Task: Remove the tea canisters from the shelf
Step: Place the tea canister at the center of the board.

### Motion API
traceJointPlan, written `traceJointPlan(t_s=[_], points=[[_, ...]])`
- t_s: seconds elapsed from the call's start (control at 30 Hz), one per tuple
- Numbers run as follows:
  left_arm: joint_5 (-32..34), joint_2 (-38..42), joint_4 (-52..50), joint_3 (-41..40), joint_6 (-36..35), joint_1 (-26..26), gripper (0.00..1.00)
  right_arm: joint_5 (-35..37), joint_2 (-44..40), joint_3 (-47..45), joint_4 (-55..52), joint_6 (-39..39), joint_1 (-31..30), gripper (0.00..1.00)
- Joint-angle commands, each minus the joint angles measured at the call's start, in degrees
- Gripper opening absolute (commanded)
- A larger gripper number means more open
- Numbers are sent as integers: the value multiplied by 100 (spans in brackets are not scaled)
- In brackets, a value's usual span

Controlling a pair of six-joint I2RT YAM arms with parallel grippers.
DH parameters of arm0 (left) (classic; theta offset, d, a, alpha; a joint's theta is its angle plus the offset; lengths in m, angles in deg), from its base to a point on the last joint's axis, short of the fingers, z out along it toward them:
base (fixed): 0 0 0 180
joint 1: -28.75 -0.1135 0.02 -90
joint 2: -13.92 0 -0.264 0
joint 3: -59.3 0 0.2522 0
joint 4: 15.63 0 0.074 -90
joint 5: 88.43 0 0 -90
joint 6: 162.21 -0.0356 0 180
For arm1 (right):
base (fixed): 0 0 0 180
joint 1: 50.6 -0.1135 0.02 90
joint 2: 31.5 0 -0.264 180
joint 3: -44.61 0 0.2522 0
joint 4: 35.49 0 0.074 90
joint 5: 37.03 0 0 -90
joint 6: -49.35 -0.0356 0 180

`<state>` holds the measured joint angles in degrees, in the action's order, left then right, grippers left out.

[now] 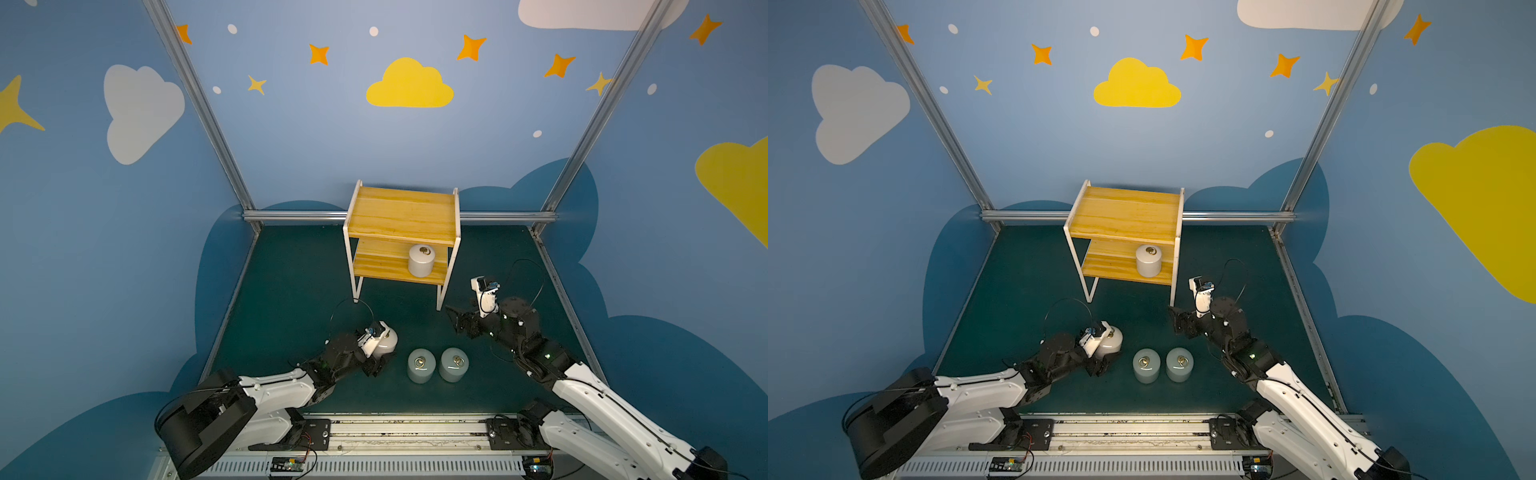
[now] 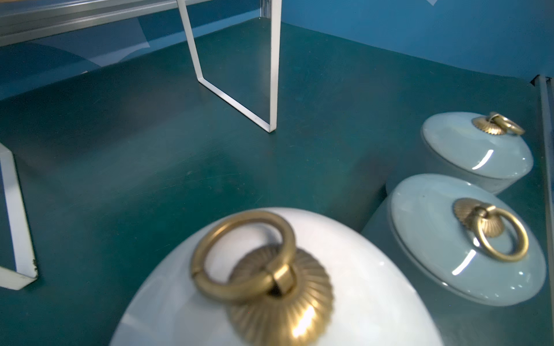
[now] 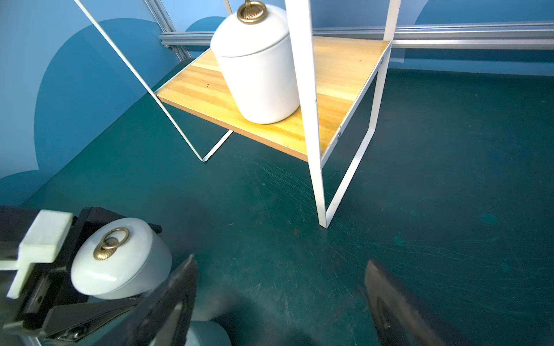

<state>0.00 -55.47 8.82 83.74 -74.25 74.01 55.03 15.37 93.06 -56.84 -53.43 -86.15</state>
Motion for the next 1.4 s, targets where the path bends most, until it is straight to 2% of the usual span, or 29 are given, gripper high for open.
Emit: traceJointPlan(t_s=[0.0, 0.33, 0.7, 1.37], points=[[-292, -38, 655, 2, -215, 70, 65, -88, 15, 19, -48, 98, 56, 89], [-598, -376, 1082, -268, -301, 269, 66, -101, -7, 59, -141, 128, 110, 89], [-968, -806, 1543, -286, -348, 269, 68, -119, 33, 104, -153, 126, 121, 89], [-1089, -1092, 1847, -259, -290, 273, 71, -120, 27, 100, -176, 160, 144, 89]])
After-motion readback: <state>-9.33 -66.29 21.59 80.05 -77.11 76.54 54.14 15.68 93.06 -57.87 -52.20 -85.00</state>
